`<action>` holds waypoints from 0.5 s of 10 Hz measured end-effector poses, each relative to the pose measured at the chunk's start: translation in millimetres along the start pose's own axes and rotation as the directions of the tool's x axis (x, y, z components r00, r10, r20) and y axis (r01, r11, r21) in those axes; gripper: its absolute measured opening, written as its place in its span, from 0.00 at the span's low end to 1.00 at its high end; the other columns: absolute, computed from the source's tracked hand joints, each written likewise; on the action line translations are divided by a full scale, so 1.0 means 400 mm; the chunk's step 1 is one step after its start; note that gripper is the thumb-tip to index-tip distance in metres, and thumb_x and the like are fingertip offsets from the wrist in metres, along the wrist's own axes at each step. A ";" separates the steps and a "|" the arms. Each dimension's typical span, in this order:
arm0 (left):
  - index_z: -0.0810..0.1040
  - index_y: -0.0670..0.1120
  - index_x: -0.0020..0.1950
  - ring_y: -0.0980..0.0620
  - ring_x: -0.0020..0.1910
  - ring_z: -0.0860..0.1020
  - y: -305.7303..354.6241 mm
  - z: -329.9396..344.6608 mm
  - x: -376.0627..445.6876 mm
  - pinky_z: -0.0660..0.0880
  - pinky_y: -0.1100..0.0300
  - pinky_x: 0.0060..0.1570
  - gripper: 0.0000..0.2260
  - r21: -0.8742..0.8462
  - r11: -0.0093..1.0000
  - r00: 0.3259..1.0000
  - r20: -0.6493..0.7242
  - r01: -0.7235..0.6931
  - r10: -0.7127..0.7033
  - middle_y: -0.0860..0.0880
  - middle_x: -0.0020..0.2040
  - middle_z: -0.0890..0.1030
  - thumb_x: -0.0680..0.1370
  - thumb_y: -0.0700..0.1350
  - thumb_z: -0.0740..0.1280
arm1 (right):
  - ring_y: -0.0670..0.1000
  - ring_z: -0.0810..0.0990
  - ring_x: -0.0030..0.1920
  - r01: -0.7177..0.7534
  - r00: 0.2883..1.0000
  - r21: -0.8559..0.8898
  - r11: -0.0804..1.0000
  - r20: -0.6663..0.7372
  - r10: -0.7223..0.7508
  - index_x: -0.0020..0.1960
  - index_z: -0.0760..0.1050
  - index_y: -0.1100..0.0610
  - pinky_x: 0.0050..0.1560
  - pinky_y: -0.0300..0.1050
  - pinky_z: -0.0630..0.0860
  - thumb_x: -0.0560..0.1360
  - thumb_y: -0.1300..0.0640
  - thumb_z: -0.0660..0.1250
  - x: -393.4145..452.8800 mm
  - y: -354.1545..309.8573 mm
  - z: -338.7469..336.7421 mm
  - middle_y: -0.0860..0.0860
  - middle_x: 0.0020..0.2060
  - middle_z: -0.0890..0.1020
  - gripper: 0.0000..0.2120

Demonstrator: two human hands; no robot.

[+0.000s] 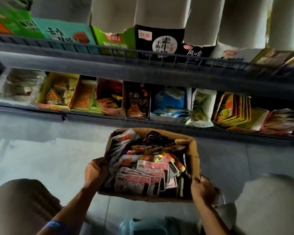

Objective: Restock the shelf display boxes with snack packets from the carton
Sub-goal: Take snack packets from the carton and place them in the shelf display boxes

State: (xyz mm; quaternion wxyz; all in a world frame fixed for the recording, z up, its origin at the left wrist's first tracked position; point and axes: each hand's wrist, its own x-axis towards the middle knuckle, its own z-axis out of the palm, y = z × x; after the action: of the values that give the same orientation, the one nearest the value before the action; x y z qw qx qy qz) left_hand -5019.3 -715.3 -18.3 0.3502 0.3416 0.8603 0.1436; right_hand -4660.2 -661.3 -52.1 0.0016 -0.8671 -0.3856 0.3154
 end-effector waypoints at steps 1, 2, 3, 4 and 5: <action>0.83 0.44 0.40 0.46 0.35 0.79 -0.023 0.063 0.079 0.66 0.60 0.32 0.17 0.000 0.999 0.998 -0.022 -0.053 0.053 0.45 0.33 0.81 0.67 0.53 0.60 | 0.62 0.81 0.50 0.010 1.000 0.052 0.999 -0.014 -0.010 0.51 0.81 0.61 0.53 0.53 0.79 0.76 0.40 0.58 0.066 -0.015 0.077 0.61 0.48 0.83 0.25; 0.83 0.43 0.42 0.41 0.39 0.82 -0.044 0.090 0.114 0.66 0.60 0.34 0.17 0.005 0.995 0.995 -0.038 -0.095 0.095 0.41 0.37 0.83 0.69 0.53 0.61 | 0.64 0.81 0.52 0.028 1.000 0.071 0.997 0.011 -0.029 0.53 0.80 0.63 0.53 0.53 0.77 0.78 0.44 0.59 0.081 -0.036 0.108 0.63 0.50 0.82 0.23; 0.84 0.44 0.46 0.40 0.44 0.83 -0.051 0.101 0.175 0.71 0.58 0.38 0.17 -0.016 0.999 0.999 -0.007 -0.050 0.050 0.41 0.42 0.85 0.71 0.53 0.62 | 0.64 0.80 0.54 -0.005 0.999 0.079 0.997 -0.033 0.007 0.54 0.80 0.65 0.52 0.50 0.75 0.80 0.51 0.62 0.085 -0.064 0.134 0.64 0.53 0.82 0.18; 0.84 0.46 0.49 0.41 0.47 0.83 -0.056 0.088 0.181 0.78 0.54 0.43 0.21 -0.097 0.995 0.998 0.068 -0.003 0.010 0.43 0.44 0.85 0.65 0.55 0.62 | 0.64 0.80 0.55 -0.013 0.995 0.062 0.998 -0.093 0.019 0.54 0.81 0.64 0.51 0.49 0.74 0.80 0.52 0.63 0.081 -0.081 0.143 0.64 0.54 0.82 0.16; 0.83 0.45 0.54 0.41 0.47 0.85 -0.024 0.077 0.152 0.82 0.49 0.47 0.26 -0.452 0.886 0.948 0.314 0.103 0.050 0.43 0.47 0.86 0.61 0.59 0.75 | 0.62 0.81 0.55 -0.053 0.997 0.075 0.996 -0.052 0.057 0.56 0.81 0.62 0.53 0.52 0.77 0.78 0.51 0.65 0.095 -0.090 0.145 0.62 0.54 0.83 0.16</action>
State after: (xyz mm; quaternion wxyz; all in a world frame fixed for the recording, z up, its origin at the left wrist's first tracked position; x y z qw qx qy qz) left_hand -5034.1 -680.0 -75.8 0.5566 0.2548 0.7385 0.2827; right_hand -4696.8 -624.6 -110.3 0.0353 -0.8850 -0.3494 0.3056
